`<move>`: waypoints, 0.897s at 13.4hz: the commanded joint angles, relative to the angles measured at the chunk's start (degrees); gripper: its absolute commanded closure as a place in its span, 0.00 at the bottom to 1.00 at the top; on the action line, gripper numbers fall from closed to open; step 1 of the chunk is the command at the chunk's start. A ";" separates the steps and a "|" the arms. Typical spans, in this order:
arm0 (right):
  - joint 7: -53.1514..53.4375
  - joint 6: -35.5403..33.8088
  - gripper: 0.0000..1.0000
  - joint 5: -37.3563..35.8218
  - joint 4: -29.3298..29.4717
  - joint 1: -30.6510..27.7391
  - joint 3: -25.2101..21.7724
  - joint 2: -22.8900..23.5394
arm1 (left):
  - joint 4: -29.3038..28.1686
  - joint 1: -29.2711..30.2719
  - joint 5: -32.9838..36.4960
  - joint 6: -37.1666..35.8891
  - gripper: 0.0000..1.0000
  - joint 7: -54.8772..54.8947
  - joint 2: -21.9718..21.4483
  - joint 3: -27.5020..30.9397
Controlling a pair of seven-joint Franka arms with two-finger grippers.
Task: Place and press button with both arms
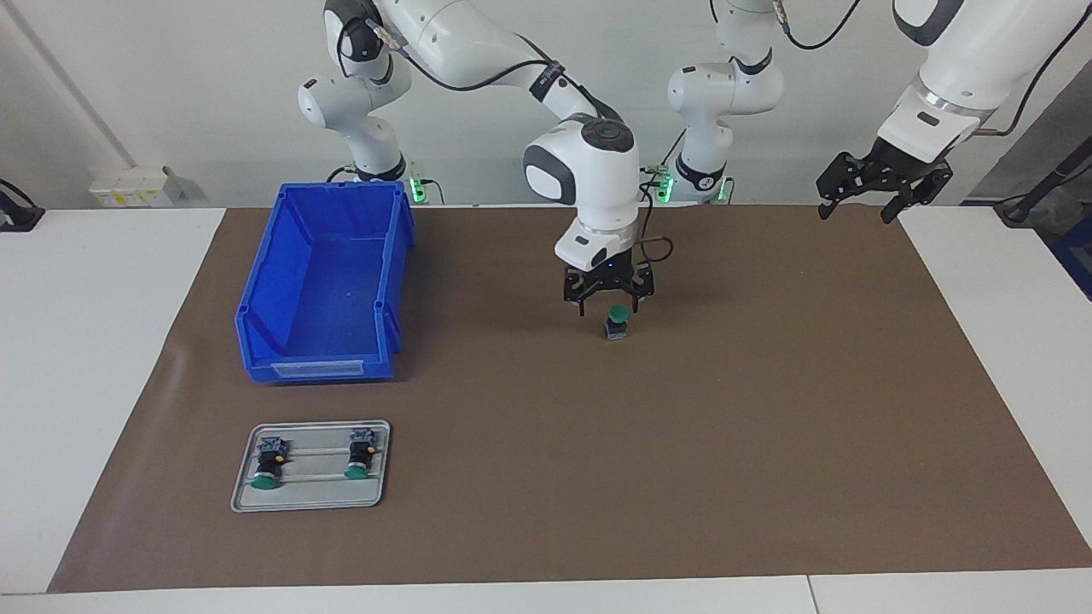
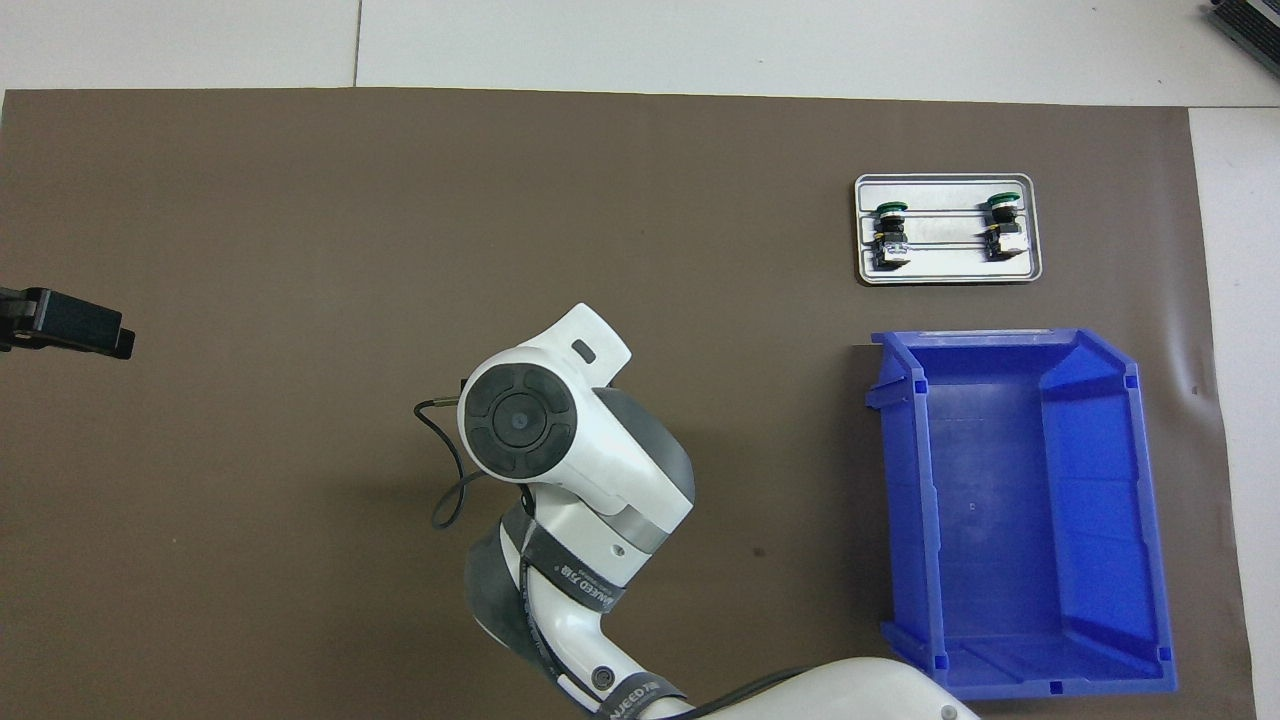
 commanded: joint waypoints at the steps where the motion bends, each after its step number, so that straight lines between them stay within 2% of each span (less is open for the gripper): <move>1: 1.37 1.08 0.00 -2.28 1.02 0.54 -0.32 1.43 | -1.35 0.50 0.90 -0.19 0.00 -0.66 -1.27 -0.51; 3: 1.64 2.23 0.00 -2.72 1.10 0.98 -0.32 3.44 | -1.35 0.50 0.90 -0.19 0.00 -0.66 -1.27 -0.51; 6: 1.37 2.14 0.00 -3.69 -0.29 1.77 -0.24 3.80 | -1.35 0.50 0.90 -0.19 0.00 -0.66 -1.27 -0.51; 9: 1.46 1.97 0.07 -3.60 -1.71 2.39 -0.24 3.54 | -1.35 0.50 0.90 -0.19 0.00 -0.66 -1.27 -0.51; 10: 1.46 1.88 0.11 -3.60 -1.88 2.39 -0.24 3.45 | -1.35 0.50 0.90 -0.19 0.00 -0.66 -1.27 -0.51; 11: 1.46 1.97 0.20 -3.60 -2.67 2.47 -0.24 3.28 | -1.35 0.50 0.90 -0.19 0.00 -0.66 -1.27 -0.51; 12: 1.46 1.88 0.34 -3.60 -3.20 2.47 -0.24 3.10 | -1.35 0.50 0.90 -0.19 0.00 -0.66 -1.27 -0.51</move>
